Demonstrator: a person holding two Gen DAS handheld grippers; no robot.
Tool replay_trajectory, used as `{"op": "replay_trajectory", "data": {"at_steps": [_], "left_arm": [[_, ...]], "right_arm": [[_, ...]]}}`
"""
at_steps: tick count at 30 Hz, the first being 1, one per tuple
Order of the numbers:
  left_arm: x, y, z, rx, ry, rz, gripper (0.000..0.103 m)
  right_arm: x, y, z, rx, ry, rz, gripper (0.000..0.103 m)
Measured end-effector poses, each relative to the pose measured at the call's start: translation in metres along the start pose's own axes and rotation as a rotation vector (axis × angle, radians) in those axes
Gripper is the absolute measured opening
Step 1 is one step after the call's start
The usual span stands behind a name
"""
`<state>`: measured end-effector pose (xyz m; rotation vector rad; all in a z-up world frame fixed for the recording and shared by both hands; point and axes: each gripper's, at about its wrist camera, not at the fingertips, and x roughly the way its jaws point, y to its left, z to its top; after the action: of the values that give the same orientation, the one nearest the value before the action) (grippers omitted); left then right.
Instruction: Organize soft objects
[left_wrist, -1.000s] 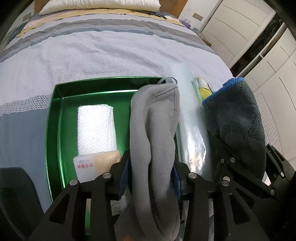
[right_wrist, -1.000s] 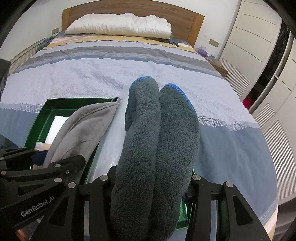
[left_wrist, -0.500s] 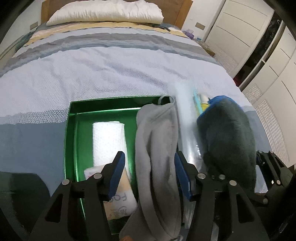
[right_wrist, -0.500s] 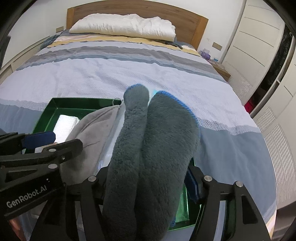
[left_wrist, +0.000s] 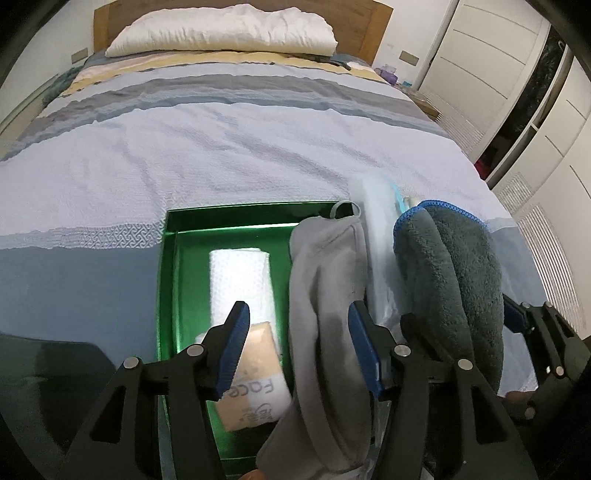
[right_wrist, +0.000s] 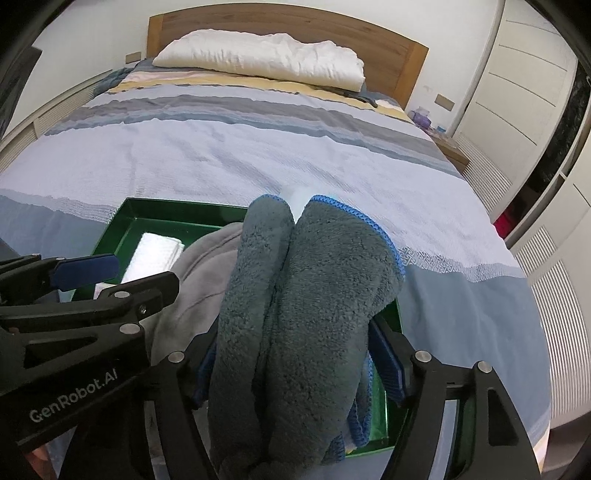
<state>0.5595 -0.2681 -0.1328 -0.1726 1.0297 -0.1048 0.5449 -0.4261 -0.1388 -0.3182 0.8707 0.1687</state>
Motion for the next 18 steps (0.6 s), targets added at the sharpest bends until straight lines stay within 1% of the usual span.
{"op": "replay_trajectory", "data": {"at_steps": [8,18], "left_arm": [[-0.013,0.005,-0.005,0.005,-0.016,0.043,0.049],[-0.034,0.007,-0.003,0.012,-0.042,0.064,0.049]], "right_arm": [[-0.009,0.010,-0.001,-0.022,0.001,-0.007,0.080],[-0.030,0.019,0.002,-0.045,-0.011,-0.012,0.082]]}}
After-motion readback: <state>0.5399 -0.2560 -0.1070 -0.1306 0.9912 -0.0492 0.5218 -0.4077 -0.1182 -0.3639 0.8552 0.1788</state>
